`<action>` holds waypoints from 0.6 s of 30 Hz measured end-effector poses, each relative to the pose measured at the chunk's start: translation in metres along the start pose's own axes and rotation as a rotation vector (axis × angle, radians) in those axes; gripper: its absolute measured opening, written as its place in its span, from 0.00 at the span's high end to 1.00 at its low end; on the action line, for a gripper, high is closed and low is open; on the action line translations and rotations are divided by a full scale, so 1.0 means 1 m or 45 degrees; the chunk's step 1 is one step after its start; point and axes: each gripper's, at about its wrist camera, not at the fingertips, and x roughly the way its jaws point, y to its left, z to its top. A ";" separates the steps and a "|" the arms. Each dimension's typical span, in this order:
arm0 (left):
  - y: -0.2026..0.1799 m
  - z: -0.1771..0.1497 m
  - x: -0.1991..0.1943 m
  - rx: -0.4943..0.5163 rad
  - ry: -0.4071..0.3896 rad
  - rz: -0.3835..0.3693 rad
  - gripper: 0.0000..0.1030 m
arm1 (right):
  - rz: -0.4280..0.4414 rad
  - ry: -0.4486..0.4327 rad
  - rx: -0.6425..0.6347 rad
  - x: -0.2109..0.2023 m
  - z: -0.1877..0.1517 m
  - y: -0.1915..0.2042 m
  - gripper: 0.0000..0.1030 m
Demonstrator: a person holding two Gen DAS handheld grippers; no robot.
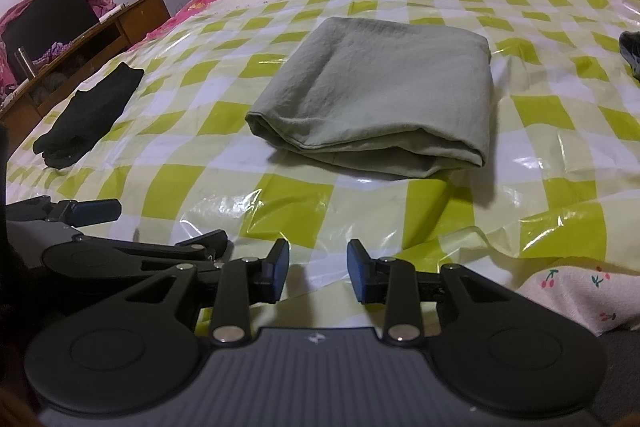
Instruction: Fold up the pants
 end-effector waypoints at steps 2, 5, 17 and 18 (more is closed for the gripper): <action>0.000 0.000 0.000 0.001 -0.002 0.000 0.00 | -0.004 0.000 -0.006 0.000 0.000 0.001 0.68; 0.000 0.000 0.000 0.001 -0.003 0.001 0.00 | -0.008 -0.001 -0.013 0.000 0.000 0.001 0.67; 0.002 -0.002 0.000 0.005 -0.015 0.003 0.00 | -0.009 0.005 -0.019 -0.001 0.000 0.001 0.66; 0.002 -0.001 0.000 0.005 -0.015 0.003 0.00 | -0.008 0.006 -0.018 -0.001 0.000 0.001 0.66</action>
